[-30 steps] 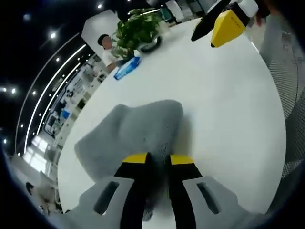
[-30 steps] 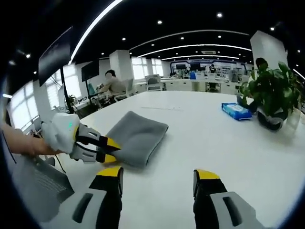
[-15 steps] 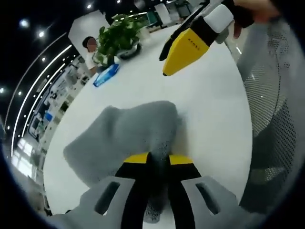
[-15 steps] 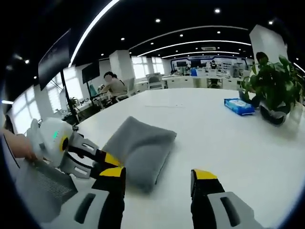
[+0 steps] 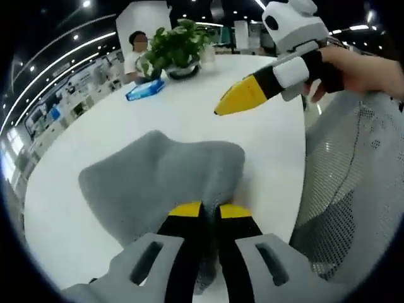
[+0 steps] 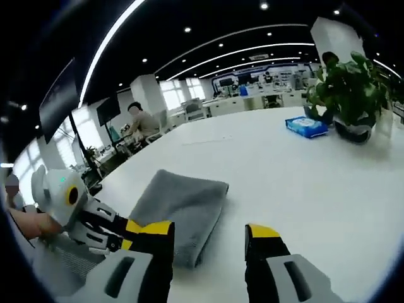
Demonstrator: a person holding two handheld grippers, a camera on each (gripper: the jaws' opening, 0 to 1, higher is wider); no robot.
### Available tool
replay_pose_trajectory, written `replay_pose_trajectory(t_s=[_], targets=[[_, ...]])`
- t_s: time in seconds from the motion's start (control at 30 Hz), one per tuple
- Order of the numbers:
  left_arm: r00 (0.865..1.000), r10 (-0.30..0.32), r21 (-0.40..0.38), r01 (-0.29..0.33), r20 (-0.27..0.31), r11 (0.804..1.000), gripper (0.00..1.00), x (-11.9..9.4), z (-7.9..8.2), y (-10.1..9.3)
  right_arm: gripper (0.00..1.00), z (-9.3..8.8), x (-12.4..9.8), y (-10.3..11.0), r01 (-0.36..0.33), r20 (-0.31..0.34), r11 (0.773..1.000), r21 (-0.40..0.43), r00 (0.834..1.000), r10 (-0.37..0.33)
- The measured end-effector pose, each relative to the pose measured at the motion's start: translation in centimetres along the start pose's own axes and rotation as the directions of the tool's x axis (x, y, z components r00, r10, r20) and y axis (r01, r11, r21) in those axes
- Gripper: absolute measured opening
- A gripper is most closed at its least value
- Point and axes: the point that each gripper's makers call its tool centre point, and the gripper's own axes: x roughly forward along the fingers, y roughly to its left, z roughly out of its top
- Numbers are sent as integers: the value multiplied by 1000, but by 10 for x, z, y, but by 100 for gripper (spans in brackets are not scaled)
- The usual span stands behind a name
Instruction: Open the folded towel by lifting each exposed corner and separating the folded layers until the towel lies flat within the target outline without major curled edges
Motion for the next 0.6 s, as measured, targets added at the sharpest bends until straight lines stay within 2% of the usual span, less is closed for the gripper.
replay_pose_trajectory(t_s=[0.13, 0.23, 0.27, 0.33, 0.43, 0.53, 0.57, 0.6], targets=[[999, 16, -10, -15, 50, 1000, 6, -7, 11, 3, 39, 3, -1, 1, -29, 27, 992, 121, 999, 26], [995, 31, -22, -29, 90, 999, 6, -11, 19, 7, 41, -2, 0, 6, -76, 27, 960, 270, 997, 71], [994, 41, -29, -38, 104, 999, 6, -13, 23, 9, 41, -4, 0, 10, -108, 29, 931, 349, 994, 105], [991, 54, -34, -51, 121, 998, 6, -16, 26, 12, 42, -10, 0, 18, -143, 18, 888, 437, 989, 150], [987, 76, -26, -73, 144, 997, 6, -18, 32, 15, 48, -15, 0, 30, -174, 6, 847, 503, 980, 198], [986, 84, 8, -86, 145, 996, 6, -18, 34, 13, 48, -11, 4, 53, -260, 79, 704, 660, 957, 279], [987, 81, 24, -85, 141, 996, 6, -17, 33, 12, 48, -12, 6, 55, -260, 81, 678, 687, 955, 284], [988, 79, 36, -85, 134, 996, 6, -16, 32, 11, 48, -13, 10, 55, -255, 82, 667, 700, 957, 280]])
